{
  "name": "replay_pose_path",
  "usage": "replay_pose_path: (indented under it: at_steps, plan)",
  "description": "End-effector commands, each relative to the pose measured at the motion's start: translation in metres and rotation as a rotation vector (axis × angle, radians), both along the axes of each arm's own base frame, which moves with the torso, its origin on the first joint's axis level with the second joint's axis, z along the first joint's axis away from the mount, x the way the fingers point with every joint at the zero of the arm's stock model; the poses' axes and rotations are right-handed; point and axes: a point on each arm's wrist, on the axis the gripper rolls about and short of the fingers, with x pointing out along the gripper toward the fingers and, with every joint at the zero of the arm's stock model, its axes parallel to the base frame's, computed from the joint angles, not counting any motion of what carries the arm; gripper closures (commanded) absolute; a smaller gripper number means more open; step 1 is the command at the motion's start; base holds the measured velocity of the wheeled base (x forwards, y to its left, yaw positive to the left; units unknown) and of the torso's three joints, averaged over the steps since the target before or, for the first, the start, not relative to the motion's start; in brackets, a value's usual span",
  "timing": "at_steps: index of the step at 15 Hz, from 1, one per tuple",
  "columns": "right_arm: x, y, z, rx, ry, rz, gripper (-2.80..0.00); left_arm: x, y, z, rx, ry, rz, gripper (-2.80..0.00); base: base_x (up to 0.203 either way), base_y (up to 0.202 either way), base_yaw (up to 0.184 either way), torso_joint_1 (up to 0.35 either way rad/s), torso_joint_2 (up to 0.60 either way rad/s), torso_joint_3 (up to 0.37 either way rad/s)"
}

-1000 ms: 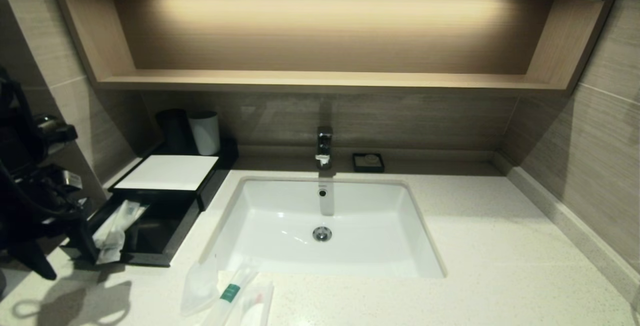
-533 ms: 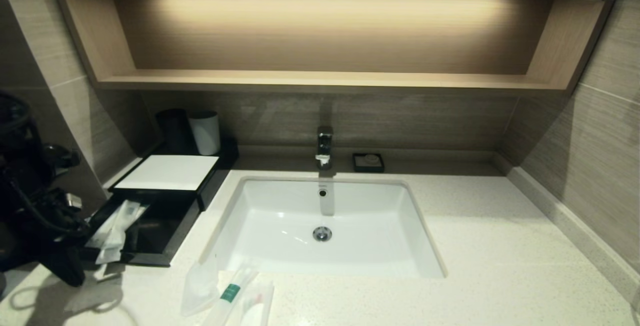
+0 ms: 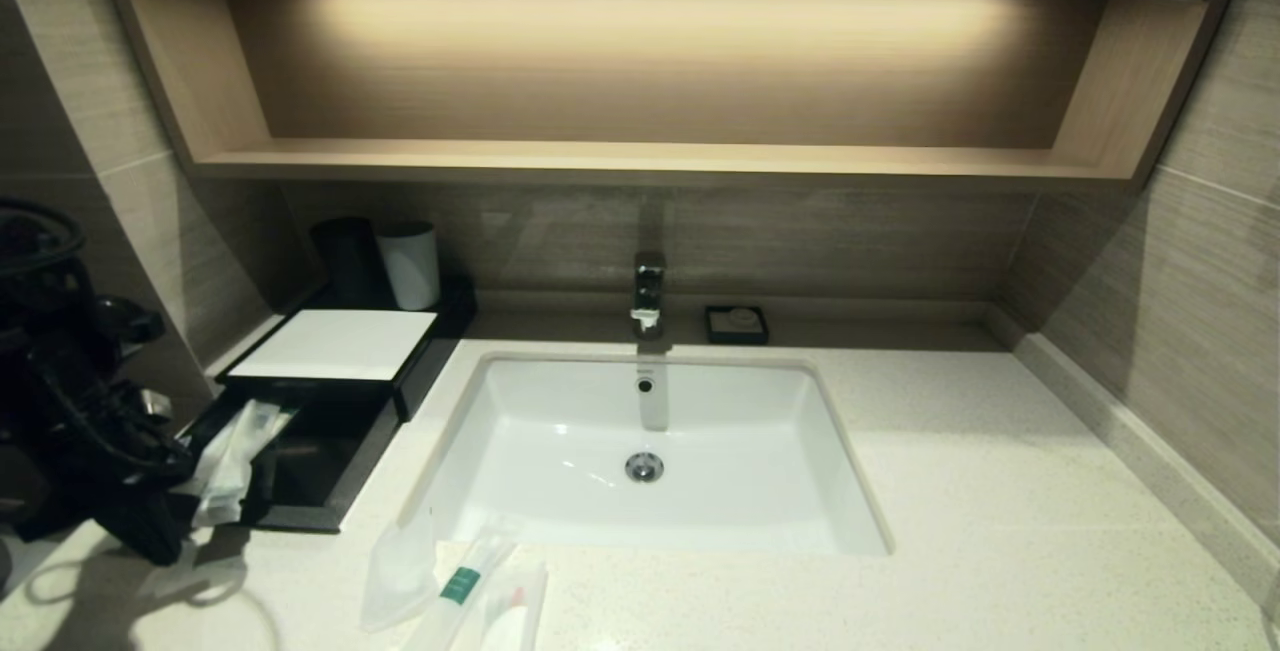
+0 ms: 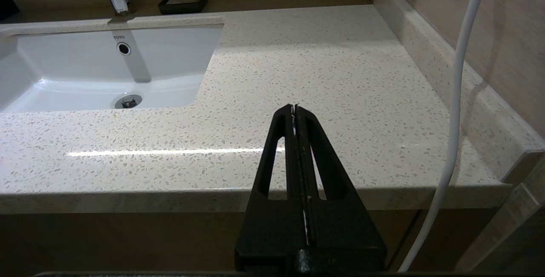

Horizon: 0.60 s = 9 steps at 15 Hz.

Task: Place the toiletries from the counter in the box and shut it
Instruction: Place the bathroom toiletry into the drawer

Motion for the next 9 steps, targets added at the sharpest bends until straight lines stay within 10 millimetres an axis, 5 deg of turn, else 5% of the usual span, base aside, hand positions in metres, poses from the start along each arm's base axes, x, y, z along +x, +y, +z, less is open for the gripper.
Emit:
replay_pose_path:
  at_steps: [1, 9]
  plan:
    - [0.0, 0.0, 0.0, 0.001, 0.0, 0.002, 0.0, 0.002, 0.001, -0.004, -0.007, 0.014, 0.002, 0.0, 0.0, 0.0, 0.0, 0.0, 0.0, 0.0]
    - [0.0, 0.0, 0.0, 0.001, 0.001, 0.001, 0.0, 0.015, 0.005, -0.013, 0.006, -0.031, -0.012, 0.0, 0.0, 0.0, 0.0, 0.0, 0.0, 0.0]
